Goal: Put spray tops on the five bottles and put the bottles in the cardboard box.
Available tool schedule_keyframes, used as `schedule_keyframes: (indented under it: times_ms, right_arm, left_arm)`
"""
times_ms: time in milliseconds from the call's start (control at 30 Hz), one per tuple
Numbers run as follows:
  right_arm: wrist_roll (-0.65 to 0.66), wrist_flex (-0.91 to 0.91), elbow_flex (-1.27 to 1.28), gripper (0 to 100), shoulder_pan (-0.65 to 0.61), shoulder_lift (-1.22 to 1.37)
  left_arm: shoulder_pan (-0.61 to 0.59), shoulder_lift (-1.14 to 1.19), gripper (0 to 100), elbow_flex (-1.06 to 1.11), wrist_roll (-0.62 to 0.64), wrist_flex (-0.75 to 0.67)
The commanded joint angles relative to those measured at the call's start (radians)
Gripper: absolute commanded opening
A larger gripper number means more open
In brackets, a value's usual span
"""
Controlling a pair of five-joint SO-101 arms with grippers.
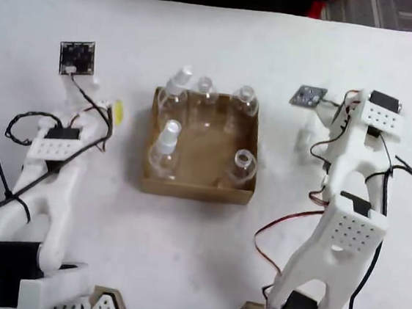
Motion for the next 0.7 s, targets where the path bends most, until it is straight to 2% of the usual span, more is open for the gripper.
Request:
schedule_keyframes:
  times_ms: [0,67,200,533,600,667]
  right_arm:
    - [-0.192,0.058,-0.029,2.0,-0.008,-0.084]
    - [-0.242,0.087,-0.028,2.2,0.001,-0.084]
    - [-0.247,0.174,-0.040,2.2,-0.001,-0.097]
    - [-0.242,0.173,-0.054,2.2,-0.005,-0.203]
    - [-0.239,0.174,-0.054,4.7,-0.005,-0.232]
    - [-0.183,0.179,-0.046,12.4,-0.004,-0.275]
  left_arm:
    - [0.010,-0.048,20,-0.005,-0.008,-0.032]
    - [0.010,-0.048,20,-0.005,-0.008,-0.032]
    - [0.010,-0.048,20,-0.003,-0.008,-0.032]
    - [0.010,-0.048,20,-0.003,-0.008,-0.032]
    - [0.010,-0.048,20,-0.003,-0.008,-0.032]
    - [0.010,-0.048,20,-0.003,-0.008,-0.032]
